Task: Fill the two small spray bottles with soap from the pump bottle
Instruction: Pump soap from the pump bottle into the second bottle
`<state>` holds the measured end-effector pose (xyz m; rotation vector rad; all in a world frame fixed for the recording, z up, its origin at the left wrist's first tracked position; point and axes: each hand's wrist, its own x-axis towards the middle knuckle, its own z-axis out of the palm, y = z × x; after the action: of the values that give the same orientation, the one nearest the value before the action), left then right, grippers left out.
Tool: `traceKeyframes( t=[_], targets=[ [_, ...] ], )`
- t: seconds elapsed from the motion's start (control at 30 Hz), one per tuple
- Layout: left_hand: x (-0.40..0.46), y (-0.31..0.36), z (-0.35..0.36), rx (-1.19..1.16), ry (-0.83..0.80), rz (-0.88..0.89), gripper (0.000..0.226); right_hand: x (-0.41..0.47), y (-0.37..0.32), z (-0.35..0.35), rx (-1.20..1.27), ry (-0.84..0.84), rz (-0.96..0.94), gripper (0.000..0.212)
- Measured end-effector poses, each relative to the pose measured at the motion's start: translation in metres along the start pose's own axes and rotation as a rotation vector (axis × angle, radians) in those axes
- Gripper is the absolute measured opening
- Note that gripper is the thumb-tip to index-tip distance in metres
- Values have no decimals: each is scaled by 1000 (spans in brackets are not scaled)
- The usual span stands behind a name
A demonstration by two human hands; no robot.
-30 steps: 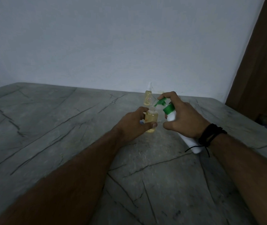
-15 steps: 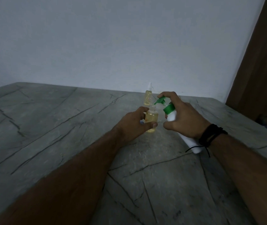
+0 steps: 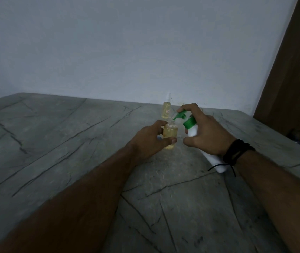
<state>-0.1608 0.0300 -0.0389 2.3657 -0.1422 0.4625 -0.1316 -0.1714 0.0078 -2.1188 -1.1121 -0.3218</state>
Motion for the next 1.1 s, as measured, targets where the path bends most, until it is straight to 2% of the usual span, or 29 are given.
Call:
traceKeyframes(
  t=[0.57,1.1],
  targets=[
    [-3,4,-3,6,-5,14,66,0,0,1,0,4,-14,76],
    [-1,-3,0,22,22,23,67,0,-1,0,-16,6,-1,71]
  ],
)
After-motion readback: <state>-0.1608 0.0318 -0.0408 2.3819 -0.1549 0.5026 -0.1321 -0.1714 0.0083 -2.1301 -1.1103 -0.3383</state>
